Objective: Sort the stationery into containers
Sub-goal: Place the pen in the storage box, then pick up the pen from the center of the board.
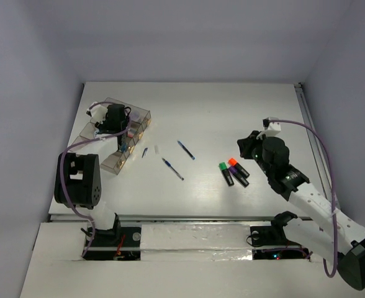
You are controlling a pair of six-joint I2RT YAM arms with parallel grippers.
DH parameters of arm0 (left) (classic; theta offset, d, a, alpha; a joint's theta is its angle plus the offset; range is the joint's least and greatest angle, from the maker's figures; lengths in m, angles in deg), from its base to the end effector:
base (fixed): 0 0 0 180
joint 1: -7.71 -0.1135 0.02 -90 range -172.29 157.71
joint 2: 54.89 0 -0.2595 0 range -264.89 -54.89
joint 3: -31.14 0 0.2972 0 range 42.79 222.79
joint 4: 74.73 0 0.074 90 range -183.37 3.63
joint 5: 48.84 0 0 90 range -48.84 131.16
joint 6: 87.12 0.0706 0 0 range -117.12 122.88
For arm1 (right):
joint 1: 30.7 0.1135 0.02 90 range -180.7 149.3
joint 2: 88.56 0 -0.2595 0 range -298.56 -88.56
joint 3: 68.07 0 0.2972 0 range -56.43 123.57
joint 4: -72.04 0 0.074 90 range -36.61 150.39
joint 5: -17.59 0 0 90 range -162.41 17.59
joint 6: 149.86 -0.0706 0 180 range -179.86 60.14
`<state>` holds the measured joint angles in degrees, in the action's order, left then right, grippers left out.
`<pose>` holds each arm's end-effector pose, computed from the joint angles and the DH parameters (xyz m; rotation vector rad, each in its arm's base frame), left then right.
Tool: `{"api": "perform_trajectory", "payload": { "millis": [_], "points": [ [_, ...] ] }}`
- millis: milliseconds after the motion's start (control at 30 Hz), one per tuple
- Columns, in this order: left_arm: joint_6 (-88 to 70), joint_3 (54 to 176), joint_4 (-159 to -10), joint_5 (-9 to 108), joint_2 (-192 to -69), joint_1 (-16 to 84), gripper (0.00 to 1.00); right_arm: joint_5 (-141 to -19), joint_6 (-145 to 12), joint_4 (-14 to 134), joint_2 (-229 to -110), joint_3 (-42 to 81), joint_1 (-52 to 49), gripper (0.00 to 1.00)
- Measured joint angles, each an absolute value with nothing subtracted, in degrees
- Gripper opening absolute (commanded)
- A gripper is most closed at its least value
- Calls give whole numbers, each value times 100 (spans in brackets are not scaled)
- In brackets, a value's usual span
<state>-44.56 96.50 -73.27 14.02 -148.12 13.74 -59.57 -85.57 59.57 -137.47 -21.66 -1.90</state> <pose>0.4210 -0.0121 0.1728 -0.9663 1.7280 -0.1240 0.2567 0.1232 0.2592 0.1095 1.8471 0.4638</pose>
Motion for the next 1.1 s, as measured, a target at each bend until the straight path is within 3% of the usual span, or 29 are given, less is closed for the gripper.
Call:
{"api": "perform_trajectory", "payload": {
  "millis": [100, 233, 267, 300, 400, 600, 900, 1100],
  "points": [
    [-4447, 9504, -7220, 1374, -14403, 1651, 44, -5972, -8546, 5914, -14121, -2085, -190, 8],
    [-4325, 9084, -6899, 1369, -13306, 2703, 29, -6184, -8513, 5573, -14713, -1860, -190, 22],
    [-4285, 8996, -6855, 1380, -13011, 3004, 22, -6259, -8516, 5439, -14818, -1803, -190, 25],
    [-4233, 8909, -6796, 1387, -12694, 3404, 20, -6333, -8516, 5289, -14899, -1747, -190, 35],
    [-4008, 8658, -6744, 1466, -11726, 4335, 18, -6552, -8492, 4913, -15023, -1683, -190, 47],
    [-3433, 8561, -7351, 2375, -10021, 4665, 25, -6845, -8518, 4283, -15364, -1681, -173, 57],
    [-2222, 8935, -9366, 3229, -8218, 4665, 41, -7089, -8585, 3759, -15646, -1683, -11, 55],
    [-1542, 9353, -9696, 3393, -7472, 4663, 49, -7135, -8651, 3625, -16313, -1670, 76, 55]
  ]
}}
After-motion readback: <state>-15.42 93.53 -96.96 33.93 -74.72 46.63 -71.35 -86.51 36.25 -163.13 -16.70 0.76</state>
